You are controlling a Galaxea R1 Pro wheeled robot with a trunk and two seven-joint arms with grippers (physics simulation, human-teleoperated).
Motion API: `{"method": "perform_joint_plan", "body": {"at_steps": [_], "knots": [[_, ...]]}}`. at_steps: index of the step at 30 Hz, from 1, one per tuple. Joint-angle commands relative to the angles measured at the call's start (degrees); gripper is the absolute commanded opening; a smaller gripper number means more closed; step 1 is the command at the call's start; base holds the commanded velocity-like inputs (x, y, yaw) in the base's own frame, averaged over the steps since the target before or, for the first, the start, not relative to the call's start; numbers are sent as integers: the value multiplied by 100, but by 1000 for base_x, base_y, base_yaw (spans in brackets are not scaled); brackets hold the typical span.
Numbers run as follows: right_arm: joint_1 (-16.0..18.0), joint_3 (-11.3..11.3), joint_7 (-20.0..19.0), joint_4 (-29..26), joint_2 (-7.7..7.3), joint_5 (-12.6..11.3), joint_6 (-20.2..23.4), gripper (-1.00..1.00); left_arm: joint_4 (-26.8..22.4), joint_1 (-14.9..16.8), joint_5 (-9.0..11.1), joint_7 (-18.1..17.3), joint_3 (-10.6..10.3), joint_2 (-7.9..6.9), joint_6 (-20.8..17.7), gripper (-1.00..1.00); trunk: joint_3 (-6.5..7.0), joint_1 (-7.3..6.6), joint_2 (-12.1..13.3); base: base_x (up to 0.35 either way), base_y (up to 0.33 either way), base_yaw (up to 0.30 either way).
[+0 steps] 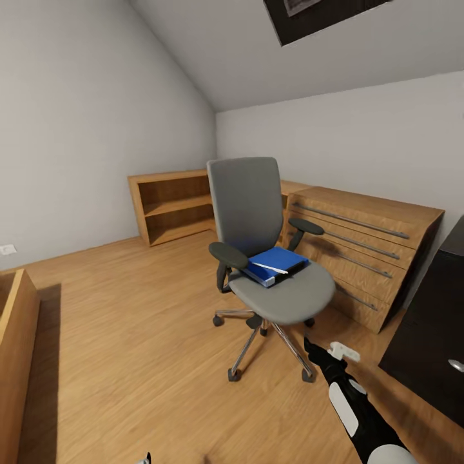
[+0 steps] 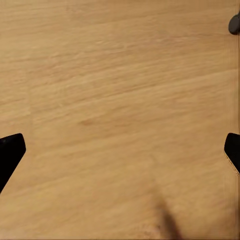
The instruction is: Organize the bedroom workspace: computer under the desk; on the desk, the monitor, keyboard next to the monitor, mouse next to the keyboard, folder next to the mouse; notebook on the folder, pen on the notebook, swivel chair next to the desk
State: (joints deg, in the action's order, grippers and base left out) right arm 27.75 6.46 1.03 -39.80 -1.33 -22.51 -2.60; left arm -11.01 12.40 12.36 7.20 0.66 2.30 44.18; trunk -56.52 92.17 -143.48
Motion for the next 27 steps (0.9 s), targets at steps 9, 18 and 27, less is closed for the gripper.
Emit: {"method": "perform_joint_plan", "body": {"at_steps": [9, 18, 27], "knots": [[3, -36, -7, 1785, 2, 151, -1519, 100, 2, 1, 4, 10, 6, 5, 12, 100, 195, -24, 10, 0, 0, 0], [2, -85, -44, 2573, -3, 507, -2164, 100, 2, 2, 11, 19, 20, -7, -29, 100, 394, -48, 22, 0, 0, 0], [2, -92, -38, 3096, 17, 589, -2255, 100, -20, 2, 20, 44, 13, -1, -1073, 100, 560, -226, 345, 0, 0, 0]]}}
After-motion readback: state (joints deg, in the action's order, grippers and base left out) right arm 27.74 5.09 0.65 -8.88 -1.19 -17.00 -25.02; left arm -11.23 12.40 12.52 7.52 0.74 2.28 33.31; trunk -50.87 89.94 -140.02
